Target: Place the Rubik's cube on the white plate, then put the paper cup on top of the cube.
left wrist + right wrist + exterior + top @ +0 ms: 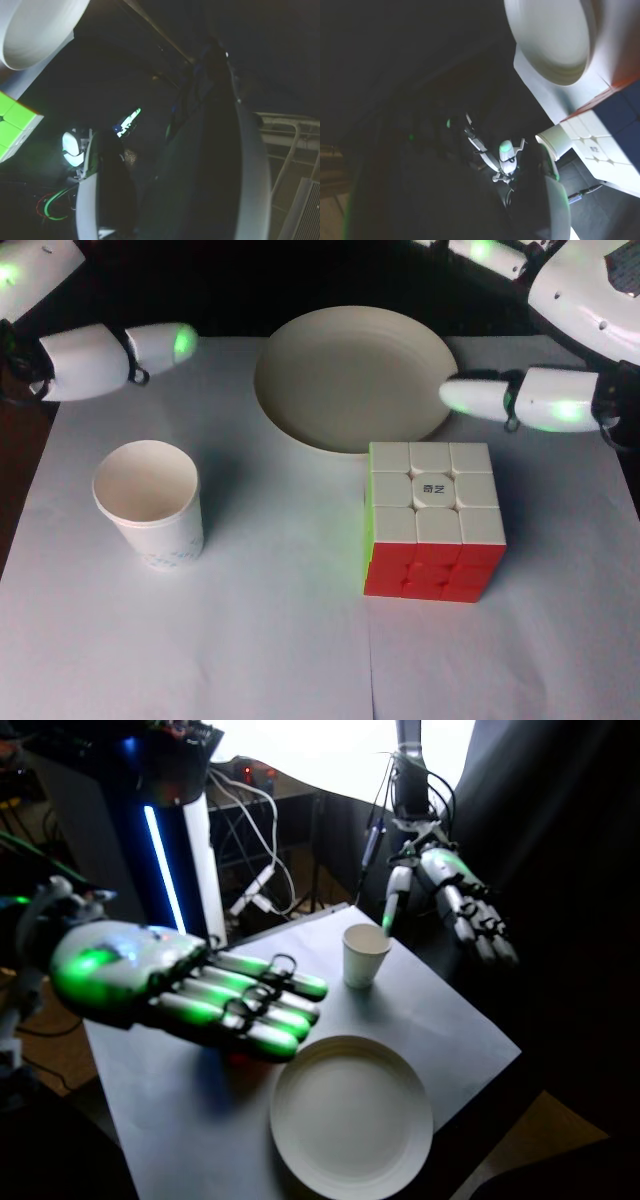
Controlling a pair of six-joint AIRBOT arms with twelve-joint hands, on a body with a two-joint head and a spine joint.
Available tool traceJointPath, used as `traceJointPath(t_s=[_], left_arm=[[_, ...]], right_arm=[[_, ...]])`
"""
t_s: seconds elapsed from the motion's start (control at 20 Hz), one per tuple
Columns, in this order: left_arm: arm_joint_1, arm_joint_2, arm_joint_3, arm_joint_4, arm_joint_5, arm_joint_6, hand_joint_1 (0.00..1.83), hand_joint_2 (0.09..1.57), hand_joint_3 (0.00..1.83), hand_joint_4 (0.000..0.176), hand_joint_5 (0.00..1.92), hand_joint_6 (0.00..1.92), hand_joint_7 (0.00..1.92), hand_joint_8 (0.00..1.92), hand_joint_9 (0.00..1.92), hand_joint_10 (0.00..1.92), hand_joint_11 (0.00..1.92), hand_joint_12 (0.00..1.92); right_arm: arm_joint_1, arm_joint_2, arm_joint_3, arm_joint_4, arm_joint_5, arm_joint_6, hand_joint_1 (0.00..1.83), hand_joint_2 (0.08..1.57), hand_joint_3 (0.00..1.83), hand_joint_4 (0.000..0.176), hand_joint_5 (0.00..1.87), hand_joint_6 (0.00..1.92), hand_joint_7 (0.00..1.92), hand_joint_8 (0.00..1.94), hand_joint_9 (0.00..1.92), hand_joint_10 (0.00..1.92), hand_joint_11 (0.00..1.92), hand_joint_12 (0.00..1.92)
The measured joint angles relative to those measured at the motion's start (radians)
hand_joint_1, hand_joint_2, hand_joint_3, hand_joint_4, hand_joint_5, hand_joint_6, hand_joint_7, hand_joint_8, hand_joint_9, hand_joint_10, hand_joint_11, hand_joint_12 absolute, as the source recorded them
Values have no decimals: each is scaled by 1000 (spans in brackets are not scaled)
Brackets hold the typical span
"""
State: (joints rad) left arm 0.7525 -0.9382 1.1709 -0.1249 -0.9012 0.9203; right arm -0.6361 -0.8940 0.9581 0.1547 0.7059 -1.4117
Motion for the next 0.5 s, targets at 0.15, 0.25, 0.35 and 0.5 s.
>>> traceJointPath(t_s=[0.15, 0.25, 0.35, 0.5], left_arm=[[0, 0, 0, -2, 0, 0, 466, 1388, 0, 32, 131, 1, 176, 3, 225, 148, 0, 1431], [0, 0, 1, 1, 0, 0, 465, 1380, 0, 38, 129, 1, 154, 0, 184, 116, 0, 1343], [0, 0, 5, 1, 0, 0, 458, 1388, 0, 35, 128, 0, 102, 2, 153, 73, 0, 1378], [0, 0, 5, -7, 0, 0, 458, 1374, 0, 51, 151, 3, 116, 5, 160, 46, 0, 1314]], right_arm=[[-4, 0, 5, 7, -7, -1, 238, 1275, 0, 31, 0, 0, 0, 0, 0, 0, 59, 34], [-4, 1, 6, 9, -6, 0, 294, 1240, 0, 111, 0, 0, 0, 0, 0, 0, 29, 44], [-17, 4, 6, 0, 1, 53, 245, 1194, 0, 58, 0, 0, 0, 0, 0, 0, 0, 627], [-70, 31, 6, -86, 26, 240, 302, 1154, 0, 92, 0, 0, 0, 0, 50, 11, 0, 613]])
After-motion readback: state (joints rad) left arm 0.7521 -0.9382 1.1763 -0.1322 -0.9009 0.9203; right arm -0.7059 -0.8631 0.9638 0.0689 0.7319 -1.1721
